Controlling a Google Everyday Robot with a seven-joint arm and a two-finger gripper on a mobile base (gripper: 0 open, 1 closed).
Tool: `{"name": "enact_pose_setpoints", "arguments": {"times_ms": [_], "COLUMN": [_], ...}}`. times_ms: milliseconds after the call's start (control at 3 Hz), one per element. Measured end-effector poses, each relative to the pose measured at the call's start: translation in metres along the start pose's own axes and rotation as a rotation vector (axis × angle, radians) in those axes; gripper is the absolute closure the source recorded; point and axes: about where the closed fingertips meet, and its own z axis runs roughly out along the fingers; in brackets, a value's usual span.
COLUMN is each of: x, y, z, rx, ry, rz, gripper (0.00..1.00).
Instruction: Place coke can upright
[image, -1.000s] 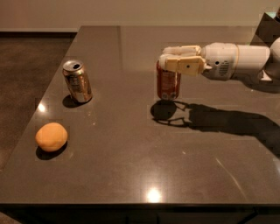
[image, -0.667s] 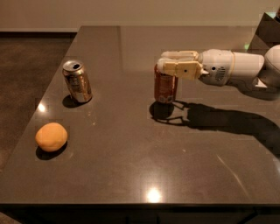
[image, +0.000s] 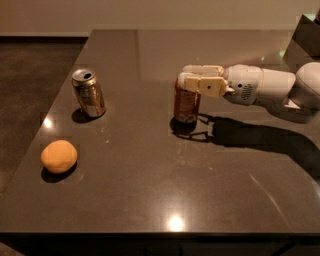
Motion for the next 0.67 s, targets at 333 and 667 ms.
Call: {"name": "enact_pose_setpoints", "arguments": {"times_ms": [333,667], "x": [-0.0012,-0.0016], "y": [0.0016,0.0028], "z": [0.0026,0.0051], "rx": [-0.006,-0.01], "ry": [0.001,0.002], "rz": [-0.002,-0.003], "gripper": [0.12,0.0]}}
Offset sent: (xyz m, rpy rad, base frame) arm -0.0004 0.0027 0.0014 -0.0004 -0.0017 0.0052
